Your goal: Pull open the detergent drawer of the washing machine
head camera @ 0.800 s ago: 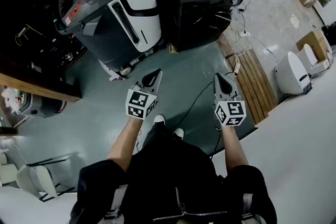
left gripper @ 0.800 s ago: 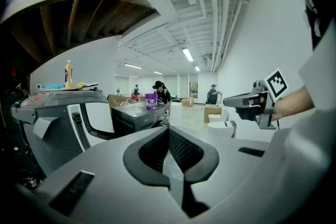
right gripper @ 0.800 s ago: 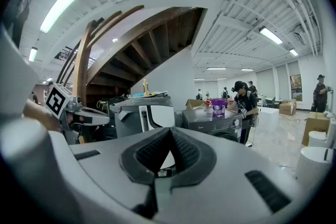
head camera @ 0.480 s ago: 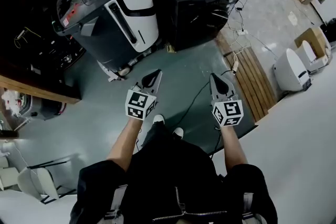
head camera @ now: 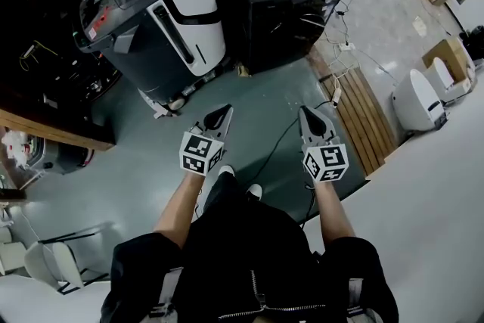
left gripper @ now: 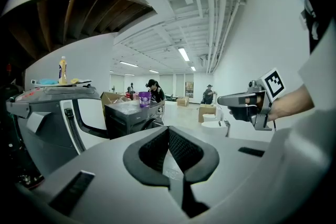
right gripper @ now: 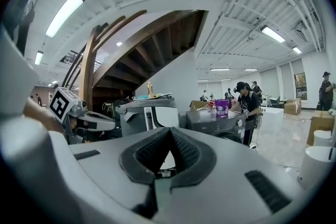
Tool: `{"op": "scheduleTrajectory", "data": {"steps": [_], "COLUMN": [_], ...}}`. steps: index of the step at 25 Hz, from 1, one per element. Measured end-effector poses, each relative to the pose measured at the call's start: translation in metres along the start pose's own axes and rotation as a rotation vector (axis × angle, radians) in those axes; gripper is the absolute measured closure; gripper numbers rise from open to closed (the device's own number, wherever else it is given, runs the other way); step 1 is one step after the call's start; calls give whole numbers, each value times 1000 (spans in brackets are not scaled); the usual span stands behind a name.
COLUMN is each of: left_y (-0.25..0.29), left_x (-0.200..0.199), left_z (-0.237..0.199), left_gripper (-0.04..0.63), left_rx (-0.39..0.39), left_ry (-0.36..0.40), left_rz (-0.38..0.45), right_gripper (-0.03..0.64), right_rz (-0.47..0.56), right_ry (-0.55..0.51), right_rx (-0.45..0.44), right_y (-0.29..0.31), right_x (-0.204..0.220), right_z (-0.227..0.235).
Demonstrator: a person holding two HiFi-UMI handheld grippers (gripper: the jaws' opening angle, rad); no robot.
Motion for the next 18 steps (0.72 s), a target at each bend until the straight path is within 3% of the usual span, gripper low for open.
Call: {"op": "scheduleTrajectory", "data": {"steps": [9,18], "left_y": [15,62], "left_x": [-3,-18], "left_z": [6,-22], "left_gripper": [577,577], "left_rx": [11,41], "left_ry": [-3,0], "left_rz": [-3,-10], "right_gripper": [611,611], "right_rz": [-24,-66], "right_ry": [51,87], "right_rx": [-1,-10], "right_y": [7,51], "right_x": [5,5], "right_z": [14,34]}}
Point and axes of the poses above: the fingertips, and each gripper's own axes: y forward along the fingers, z to its right, x out of its underside, the point moved 3 cm from there along -y, backward along the fingers, and after that the axes turned 12 degrees about -z, right-handed, at the moved point
